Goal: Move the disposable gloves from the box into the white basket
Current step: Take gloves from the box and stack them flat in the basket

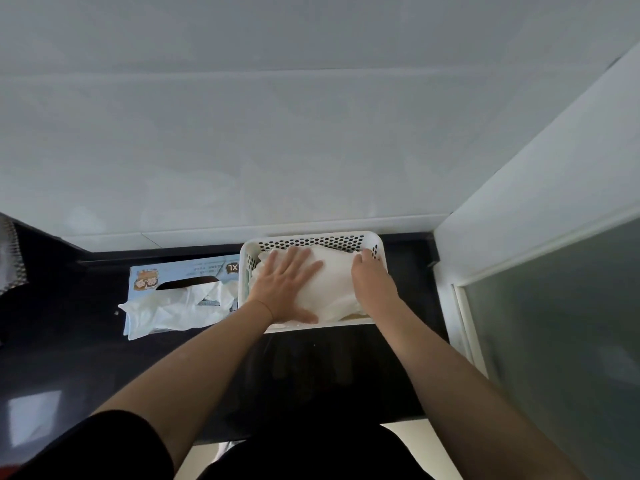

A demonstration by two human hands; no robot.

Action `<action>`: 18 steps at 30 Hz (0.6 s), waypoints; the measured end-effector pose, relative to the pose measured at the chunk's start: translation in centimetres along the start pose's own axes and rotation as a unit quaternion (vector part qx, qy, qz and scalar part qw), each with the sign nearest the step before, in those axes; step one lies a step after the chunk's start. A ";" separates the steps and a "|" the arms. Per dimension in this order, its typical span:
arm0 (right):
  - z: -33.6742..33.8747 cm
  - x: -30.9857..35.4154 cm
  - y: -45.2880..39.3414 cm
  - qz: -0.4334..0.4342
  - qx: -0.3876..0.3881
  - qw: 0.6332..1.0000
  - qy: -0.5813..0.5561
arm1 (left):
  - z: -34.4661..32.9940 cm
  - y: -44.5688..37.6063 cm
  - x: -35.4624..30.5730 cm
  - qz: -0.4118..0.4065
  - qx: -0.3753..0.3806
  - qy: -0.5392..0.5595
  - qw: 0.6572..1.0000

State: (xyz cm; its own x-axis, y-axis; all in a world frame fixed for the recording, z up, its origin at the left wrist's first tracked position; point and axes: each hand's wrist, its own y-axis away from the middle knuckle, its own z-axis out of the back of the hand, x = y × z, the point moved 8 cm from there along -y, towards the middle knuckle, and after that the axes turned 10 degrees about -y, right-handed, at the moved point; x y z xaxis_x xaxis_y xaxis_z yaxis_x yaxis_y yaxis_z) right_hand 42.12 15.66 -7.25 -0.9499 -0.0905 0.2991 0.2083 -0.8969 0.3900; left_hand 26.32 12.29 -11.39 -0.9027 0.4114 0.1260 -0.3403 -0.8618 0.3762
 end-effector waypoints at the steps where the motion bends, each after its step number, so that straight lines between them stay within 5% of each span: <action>1: -0.3 0.1 0.0 0.005 -0.002 1.000 0.017 | -0.2 -0.1 0.0 0.001 0.004 -0.003 1.000; 10: 0.0 1.5 0.3 -0.005 -0.056 0.994 0.090 | 0.2 0.0 0.0 -0.014 0.036 0.044 0.998; 12: 1.3 2.6 0.5 0.011 -0.089 0.991 0.097 | 1.7 0.5 0.7 0.006 -0.013 0.108 0.994; 16: 3.5 7.4 0.8 0.045 -0.155 0.987 -0.006 | 5.5 4.2 5.8 0.108 -0.245 0.212 0.940; 18: 3.7 11.4 0.9 0.105 -0.164 0.980 -0.048 | 5.0 6.0 9.3 0.163 -0.246 0.240 0.925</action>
State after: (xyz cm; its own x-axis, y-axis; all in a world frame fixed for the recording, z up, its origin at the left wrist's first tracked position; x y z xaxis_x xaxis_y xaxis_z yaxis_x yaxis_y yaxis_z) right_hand 32.35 15.37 -0.30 -0.8650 -0.2600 0.4292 0.2952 -0.9553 0.0163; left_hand 17.15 12.42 -3.34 -0.9511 0.0285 -0.3075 -0.0016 -0.9962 -0.0874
